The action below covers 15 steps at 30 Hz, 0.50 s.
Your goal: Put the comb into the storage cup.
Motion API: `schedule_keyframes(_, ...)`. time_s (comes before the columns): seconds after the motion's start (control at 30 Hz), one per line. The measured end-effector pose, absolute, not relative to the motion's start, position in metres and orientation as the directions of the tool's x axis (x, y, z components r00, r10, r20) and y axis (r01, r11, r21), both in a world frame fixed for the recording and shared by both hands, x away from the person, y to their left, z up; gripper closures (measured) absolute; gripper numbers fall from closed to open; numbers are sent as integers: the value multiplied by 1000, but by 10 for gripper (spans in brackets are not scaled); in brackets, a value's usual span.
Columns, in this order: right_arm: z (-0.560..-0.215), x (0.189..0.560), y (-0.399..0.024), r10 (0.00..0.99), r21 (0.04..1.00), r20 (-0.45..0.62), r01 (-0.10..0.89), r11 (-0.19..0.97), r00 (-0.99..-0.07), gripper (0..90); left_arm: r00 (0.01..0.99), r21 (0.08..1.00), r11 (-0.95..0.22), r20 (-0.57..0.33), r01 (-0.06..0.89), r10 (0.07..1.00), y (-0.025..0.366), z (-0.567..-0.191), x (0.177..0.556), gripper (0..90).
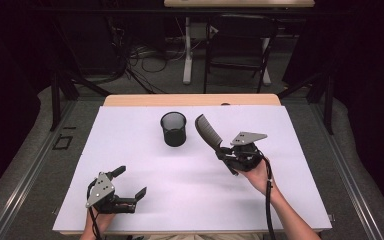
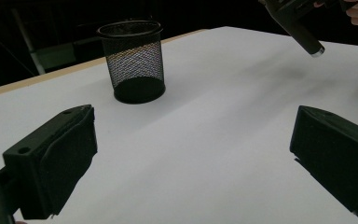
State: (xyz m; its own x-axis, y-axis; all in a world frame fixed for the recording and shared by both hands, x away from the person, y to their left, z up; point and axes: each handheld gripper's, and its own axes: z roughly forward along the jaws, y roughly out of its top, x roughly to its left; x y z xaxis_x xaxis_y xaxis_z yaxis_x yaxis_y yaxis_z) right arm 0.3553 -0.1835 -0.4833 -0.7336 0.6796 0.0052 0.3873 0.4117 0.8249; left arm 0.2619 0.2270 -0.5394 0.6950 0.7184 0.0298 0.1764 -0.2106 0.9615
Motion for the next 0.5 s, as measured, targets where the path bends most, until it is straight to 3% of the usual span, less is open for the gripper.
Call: schedule_keyframes(0.5, -481, 363, -179, 685, 855, -24, 339, 391, -728, 725, 699, 960, -215, 28, 180, 714, 227, -540, 263, 6)
